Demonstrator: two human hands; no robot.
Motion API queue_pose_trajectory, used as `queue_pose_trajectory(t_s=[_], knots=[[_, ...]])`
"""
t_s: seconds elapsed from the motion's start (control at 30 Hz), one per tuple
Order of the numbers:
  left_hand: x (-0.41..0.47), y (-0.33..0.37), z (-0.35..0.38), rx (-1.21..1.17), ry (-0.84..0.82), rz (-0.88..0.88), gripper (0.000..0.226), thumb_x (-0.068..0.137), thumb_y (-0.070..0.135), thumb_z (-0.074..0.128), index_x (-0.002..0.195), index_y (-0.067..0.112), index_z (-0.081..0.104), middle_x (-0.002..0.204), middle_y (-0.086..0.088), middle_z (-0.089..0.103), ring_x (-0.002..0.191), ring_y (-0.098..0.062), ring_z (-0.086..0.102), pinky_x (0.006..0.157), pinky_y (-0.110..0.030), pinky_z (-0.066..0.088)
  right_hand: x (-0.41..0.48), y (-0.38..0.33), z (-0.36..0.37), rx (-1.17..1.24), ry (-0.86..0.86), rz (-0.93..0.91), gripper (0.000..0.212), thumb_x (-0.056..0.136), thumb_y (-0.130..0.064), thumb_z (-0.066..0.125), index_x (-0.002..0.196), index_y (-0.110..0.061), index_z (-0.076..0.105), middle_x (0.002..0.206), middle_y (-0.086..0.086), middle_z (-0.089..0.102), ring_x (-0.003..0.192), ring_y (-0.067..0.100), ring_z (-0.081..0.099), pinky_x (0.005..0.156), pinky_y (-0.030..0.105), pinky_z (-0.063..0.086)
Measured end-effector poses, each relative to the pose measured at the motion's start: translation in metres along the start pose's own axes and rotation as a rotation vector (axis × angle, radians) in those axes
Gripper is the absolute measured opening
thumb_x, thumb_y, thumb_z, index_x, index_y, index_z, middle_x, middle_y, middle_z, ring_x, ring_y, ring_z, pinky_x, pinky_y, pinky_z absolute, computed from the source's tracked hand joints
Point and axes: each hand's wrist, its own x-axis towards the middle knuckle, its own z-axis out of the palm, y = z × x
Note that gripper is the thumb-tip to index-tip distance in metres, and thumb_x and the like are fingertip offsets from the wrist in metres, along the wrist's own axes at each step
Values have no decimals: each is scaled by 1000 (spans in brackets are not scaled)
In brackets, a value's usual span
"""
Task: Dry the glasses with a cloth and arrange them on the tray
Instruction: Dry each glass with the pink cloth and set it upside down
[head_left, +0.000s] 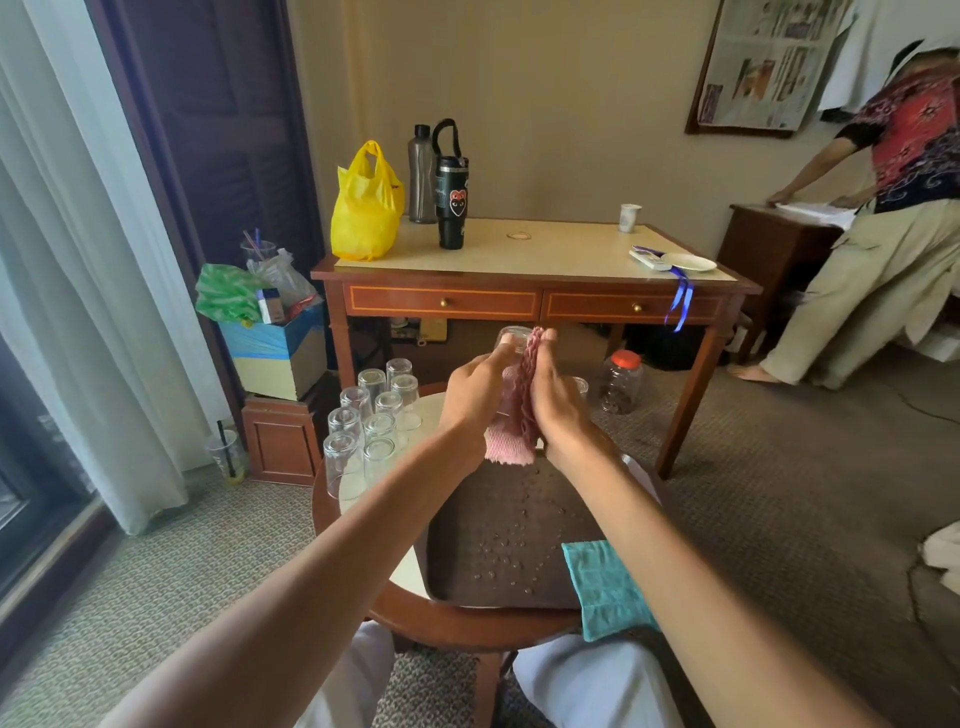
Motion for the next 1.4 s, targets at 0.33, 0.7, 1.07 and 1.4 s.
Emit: queue_pose_trajectory(t_s=[0.33, 0.7, 1.07, 1.4], knots=[[5, -8, -2, -180, -21, -123, 38, 108, 46, 44, 101, 18, 69, 67, 2, 68, 66, -12, 62, 70, -31, 51, 11, 19, 6, 78, -13, -369, 41, 101, -51, 49, 113, -13, 61, 84, 4, 74, 78, 27, 74, 69, 40, 62], [8, -7, 3, -132, 72, 77, 51, 88, 50, 67, 124, 13, 66, 109, -6, 72, 100, -18, 68, 67, -29, 48, 0, 17, 0, 26, -106, -167, 48, 103, -59, 33, 86, -30, 68, 80, -8, 69, 82, 9, 67, 72, 19, 54], [6, -8, 17, 14, 104, 82, 68, 85, 89, 39, 120, 36, 65, 125, 4, 66, 120, -18, 60, 110, -44, 44, 21, -8, -7, 98, -161, -224, 57, 95, -73, 33, 114, -35, 70, 116, -4, 72, 108, 17, 67, 103, 42, 50], [11, -18, 0, 46, 140, -63, 49, 92, 63, 61, 91, 16, 75, 95, -2, 76, 87, -15, 68, 74, -33, 53, 14, 54, 7, 390, -365, 130, 72, 98, -70, 28, 122, -14, 65, 106, 16, 74, 97, 24, 74, 86, 36, 60]])
